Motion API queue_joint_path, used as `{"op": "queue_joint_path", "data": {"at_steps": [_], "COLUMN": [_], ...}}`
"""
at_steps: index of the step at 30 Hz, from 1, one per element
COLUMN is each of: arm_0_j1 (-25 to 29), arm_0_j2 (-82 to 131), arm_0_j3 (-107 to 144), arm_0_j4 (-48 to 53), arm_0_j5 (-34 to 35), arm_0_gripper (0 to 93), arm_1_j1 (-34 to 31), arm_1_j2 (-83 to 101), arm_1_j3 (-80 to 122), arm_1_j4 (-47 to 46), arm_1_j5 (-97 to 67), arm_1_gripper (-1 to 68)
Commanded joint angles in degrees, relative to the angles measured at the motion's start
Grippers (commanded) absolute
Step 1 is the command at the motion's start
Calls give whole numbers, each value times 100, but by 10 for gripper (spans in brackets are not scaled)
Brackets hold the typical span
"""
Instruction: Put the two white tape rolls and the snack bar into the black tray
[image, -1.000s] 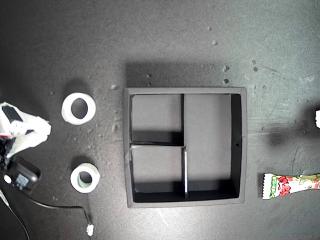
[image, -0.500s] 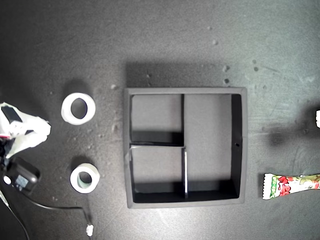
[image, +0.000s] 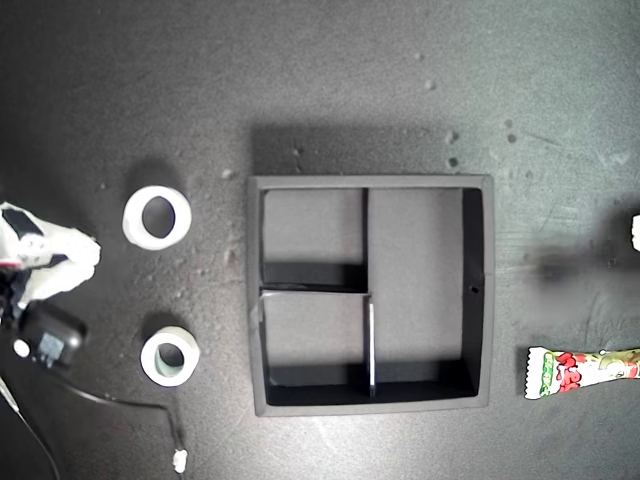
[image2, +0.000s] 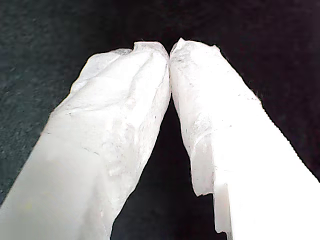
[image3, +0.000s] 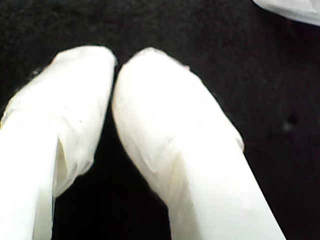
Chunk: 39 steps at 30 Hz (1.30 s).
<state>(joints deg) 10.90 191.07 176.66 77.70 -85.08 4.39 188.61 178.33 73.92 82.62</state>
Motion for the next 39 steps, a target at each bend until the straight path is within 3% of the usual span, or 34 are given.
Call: {"op": "queue_joint_path", "data": {"at_steps": [1,2,3,5,7,9,11,13,15,18,22,25,29,39], "arm_0_j1": [-105,-105,-105,-35,-79,-281,-281,-97,-18,-35,-589,-844,-712,-457], "arm_0_j2": [281,281,281,281,281,281,281,281,272,272,281,-1213,-4482,-6381], "arm_0_j3": [316,316,316,316,316,290,281,149,-44,-598,-1705,-3313,-5229,-5282], "arm_0_j4": [62,-176,-483,-1055,-1345,-1380,-1371,-1521,-2013,-2558,-2487,-1670,-861,-984], "arm_0_j5": [-782,-527,-88,694,958,782,158,316,1222,2479,3094,3340,3489,3164], "arm_0_gripper": [2,3,2,3,1,3,19,70,1,1,116,167,183,188], "arm_1_j1": [360,431,457,615,800,896,896,809,589,466,457,360,396,255], "arm_1_j2": [26,26,26,26,26,26,26,26,26,26,26,26,26,26], "arm_1_j3": [70,70,70,70,70,70,70,70,70,70,70,70,70,70], "arm_1_j4": [-422,-413,-457,-800,-1213,-1644,-1960,-2004,-1995,-2039,-1951,-2338,-2646,-2522], "arm_1_j5": [-141,360,703,659,343,70,79,633,1626,2294,3015,3015,2443,2171], "arm_1_gripper": [0,30,-1,-1,-2,-3,-3,-4,-4,-4,-4,-4,-4,-4]}}
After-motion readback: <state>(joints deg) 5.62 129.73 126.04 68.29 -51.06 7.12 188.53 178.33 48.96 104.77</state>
